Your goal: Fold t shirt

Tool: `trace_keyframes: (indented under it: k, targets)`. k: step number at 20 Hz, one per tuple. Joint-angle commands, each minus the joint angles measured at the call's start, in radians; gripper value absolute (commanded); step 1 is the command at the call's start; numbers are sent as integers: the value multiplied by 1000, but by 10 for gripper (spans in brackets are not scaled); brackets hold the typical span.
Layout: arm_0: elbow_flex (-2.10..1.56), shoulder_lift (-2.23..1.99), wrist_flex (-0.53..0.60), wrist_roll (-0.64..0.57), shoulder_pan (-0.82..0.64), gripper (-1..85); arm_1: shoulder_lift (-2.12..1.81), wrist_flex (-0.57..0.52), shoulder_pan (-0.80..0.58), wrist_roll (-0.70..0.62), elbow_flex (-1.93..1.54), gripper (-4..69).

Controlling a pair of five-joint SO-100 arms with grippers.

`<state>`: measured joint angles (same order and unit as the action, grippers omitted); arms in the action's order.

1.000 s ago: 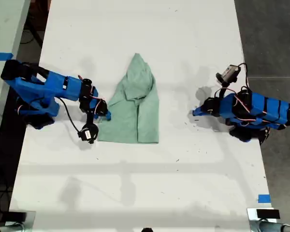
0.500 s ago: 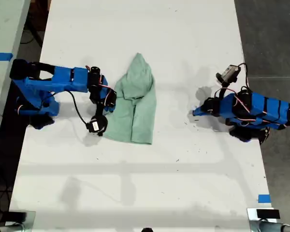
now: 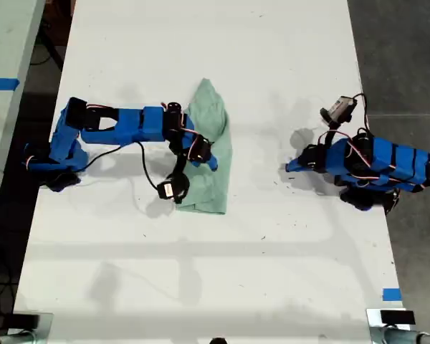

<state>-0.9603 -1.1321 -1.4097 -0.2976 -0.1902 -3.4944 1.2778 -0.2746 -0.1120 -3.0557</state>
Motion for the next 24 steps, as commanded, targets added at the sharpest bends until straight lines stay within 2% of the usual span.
trace_keyframes:
  k: [1, 4, 6, 7, 9, 10, 12, 13, 14, 15, 16, 18, 19, 24]
  targets:
    - [46, -69, 0, -58, 9, -1, -12, 9, -8, -9, -54, -3]
    - [-35, -284, -89, -48, -25, -2, -12, 9, -6, -11, -54, -3]
    - [-196, -574, -49, -31, -40, -2, -12, 9, -6, -11, -54, -3]
    - [-351, -767, 37, -17, -40, -2, -12, 9, -6, -12, -54, -3]
    - [-894, -1272, 364, 14, -32, -2, -12, 9, -8, -14, -54, -3]
    - [-1186, -1519, 489, 25, -34, -2, -12, 9, -8, -14, -54, -3]
    - [-1683, -1956, 577, 52, -57, -2, -12, 9, -6, -14, -54, -3]
    - [-1908, -2201, 598, 72, -60, -2, -12, 9, -8, -14, -54, -3]
    - [-2102, -2471, 558, 77, -57, -2, -12, 9, -8, -12, -54, -3]
    - [-2200, -2444, 561, 86, -72, -2, -12, 8, -8, -12, -54, -3]
    - [-2286, -2344, 661, 44, -101, -2, -12, 6, -6, -11, -55, -3]
    - [-2267, -2408, 641, -2, -69, -2, -12, 8, -9, -15, -55, -3]
    - [-2270, -2477, 560, 12, -72, -2, -12, 9, -8, -14, -55, -3]
    - [-2270, -2473, 546, 31, -86, -2, -12, 9, -5, -15, -55, -3]
